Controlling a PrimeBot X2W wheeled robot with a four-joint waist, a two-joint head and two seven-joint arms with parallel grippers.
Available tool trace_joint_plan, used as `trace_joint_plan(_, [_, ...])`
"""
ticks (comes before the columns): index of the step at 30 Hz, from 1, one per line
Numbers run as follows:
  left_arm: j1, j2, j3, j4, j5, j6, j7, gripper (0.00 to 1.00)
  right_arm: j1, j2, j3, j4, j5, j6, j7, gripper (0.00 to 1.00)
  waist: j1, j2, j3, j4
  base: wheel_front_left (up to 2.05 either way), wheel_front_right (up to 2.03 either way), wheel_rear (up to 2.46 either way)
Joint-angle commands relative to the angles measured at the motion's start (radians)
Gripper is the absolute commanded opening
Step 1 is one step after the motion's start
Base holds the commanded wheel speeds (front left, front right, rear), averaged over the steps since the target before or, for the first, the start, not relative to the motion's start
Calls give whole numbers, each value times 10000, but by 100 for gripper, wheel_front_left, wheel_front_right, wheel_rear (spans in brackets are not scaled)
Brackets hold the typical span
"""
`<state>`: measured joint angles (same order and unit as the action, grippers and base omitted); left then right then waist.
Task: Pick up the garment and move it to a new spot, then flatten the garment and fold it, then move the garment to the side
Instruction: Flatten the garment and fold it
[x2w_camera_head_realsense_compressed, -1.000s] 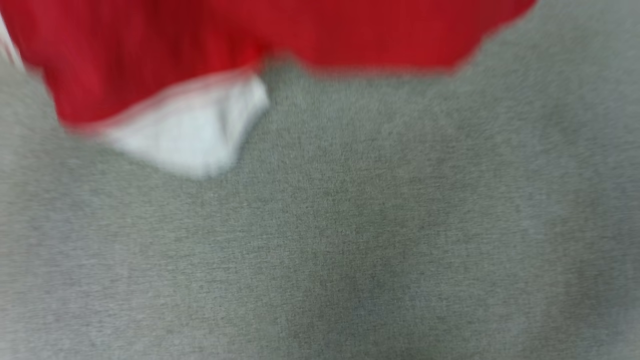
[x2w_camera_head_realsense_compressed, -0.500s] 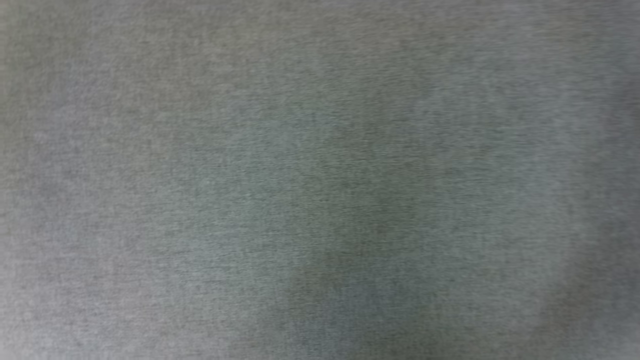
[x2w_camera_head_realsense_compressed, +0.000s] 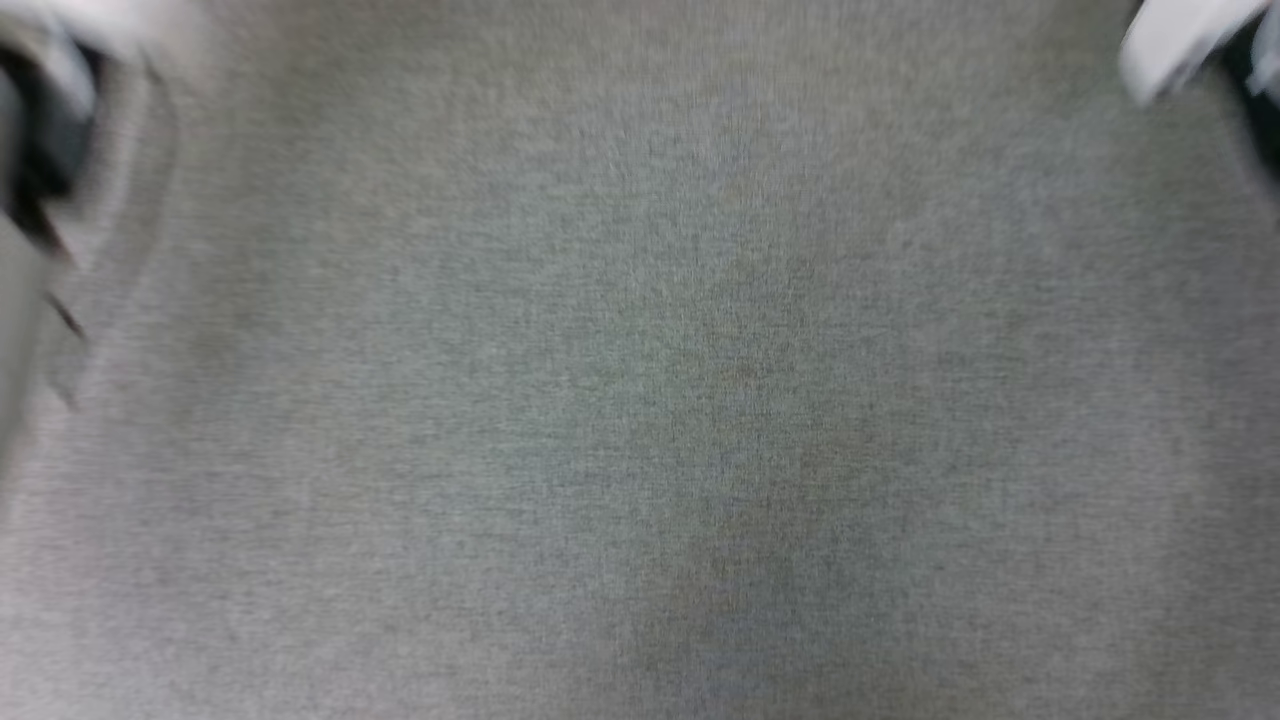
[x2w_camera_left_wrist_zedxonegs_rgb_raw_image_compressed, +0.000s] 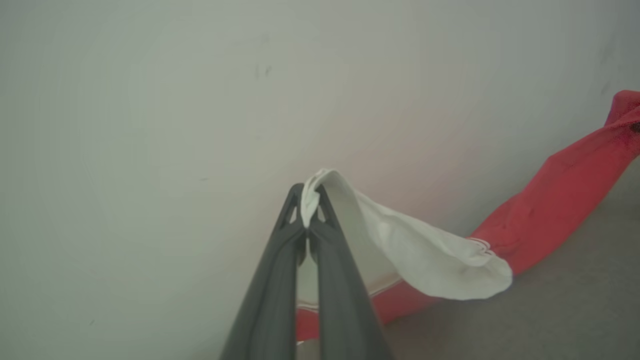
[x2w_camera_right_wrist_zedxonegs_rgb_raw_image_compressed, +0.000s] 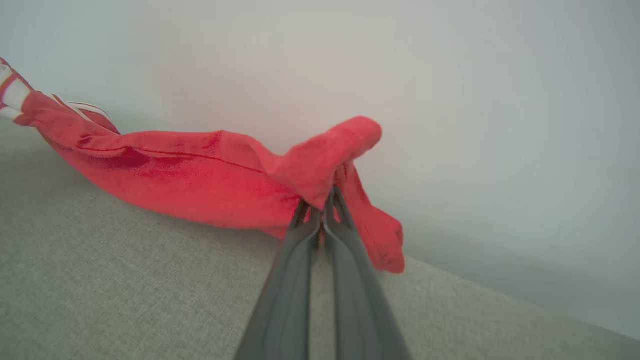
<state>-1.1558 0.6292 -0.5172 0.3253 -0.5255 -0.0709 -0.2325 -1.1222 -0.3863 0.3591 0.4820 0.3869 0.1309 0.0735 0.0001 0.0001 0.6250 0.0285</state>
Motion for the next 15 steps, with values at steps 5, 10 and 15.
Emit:
trace_joint_plan(5, [2769,348,-334,-1087,-246,684,59,0,1400,-490,1280,-85,618,-5,-388,0,-1,-1,-1211,140,0,0,0])
trace_joint_plan(10, [5169,779,-422,-1840,-800,1234,195,0,2635,-1283,2341,-224,1166,-5,-712,0,-1,-1,-2247,339,0,0,0])
trace_joint_plan(15, [7179,1286,-498,-2505,-1309,1710,425,0,3751,-2206,3280,-311,1333,-10,-923,0,-1,-1,-3130,546,0,0,0])
